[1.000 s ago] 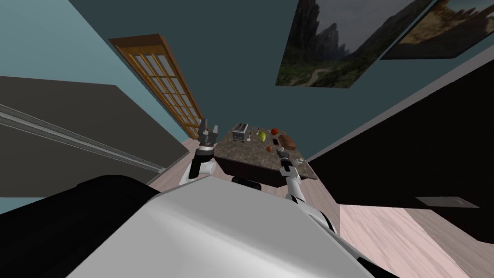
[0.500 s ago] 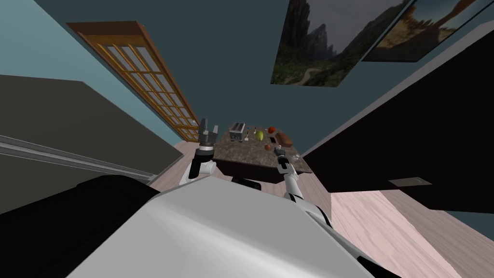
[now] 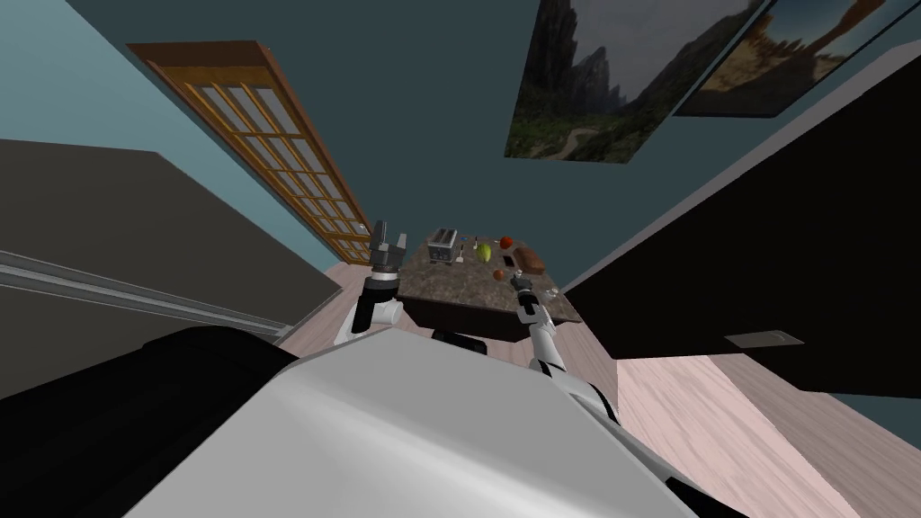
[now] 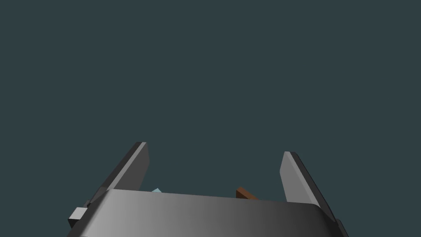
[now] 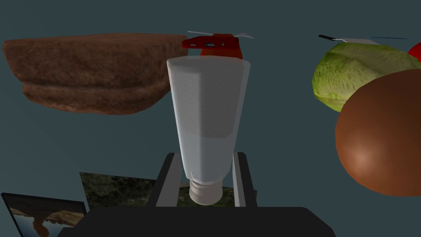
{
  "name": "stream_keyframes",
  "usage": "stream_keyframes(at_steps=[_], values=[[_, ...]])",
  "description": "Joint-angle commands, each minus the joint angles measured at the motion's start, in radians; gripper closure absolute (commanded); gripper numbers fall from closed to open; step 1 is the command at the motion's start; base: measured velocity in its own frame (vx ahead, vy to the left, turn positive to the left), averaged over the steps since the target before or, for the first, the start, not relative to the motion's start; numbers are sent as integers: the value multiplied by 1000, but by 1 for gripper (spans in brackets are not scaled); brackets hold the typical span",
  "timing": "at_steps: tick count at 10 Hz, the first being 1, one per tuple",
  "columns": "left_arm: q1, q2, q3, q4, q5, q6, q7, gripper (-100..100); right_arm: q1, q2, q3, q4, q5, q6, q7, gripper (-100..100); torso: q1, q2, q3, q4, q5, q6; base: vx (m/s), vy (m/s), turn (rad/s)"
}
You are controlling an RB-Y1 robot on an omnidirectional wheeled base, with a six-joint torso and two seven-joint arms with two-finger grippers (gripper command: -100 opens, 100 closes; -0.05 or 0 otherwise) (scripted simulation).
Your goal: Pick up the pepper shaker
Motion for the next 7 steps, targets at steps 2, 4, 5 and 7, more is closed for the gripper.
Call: stream_keyframes(at_steps=[2, 4, 5, 7], values=[[0, 0, 0, 0, 0, 0, 0, 0, 64, -8, -61, -56, -32, 24, 7, 100, -3, -2, -1, 0, 0, 0, 35, -60, 305], [0, 0, 0, 0, 0, 0, 0, 0, 107, -9, -96, -97, -49, 37, 14, 100, -5, -2, -1, -1, -2, -1, -29, -46, 341], [0, 0, 0, 0, 0, 0, 0, 0, 108, -9, -96, -98, -49, 37, 14, 100, -4, -1, -2, -2, -3, -1, -45, -12, 198], [0, 0, 0, 0, 0, 0, 0, 0, 148, -10, -131, -121, -65, 49, 20, 100, -4, -4, -4, -4, -5, -4, -54, -10, 279]])
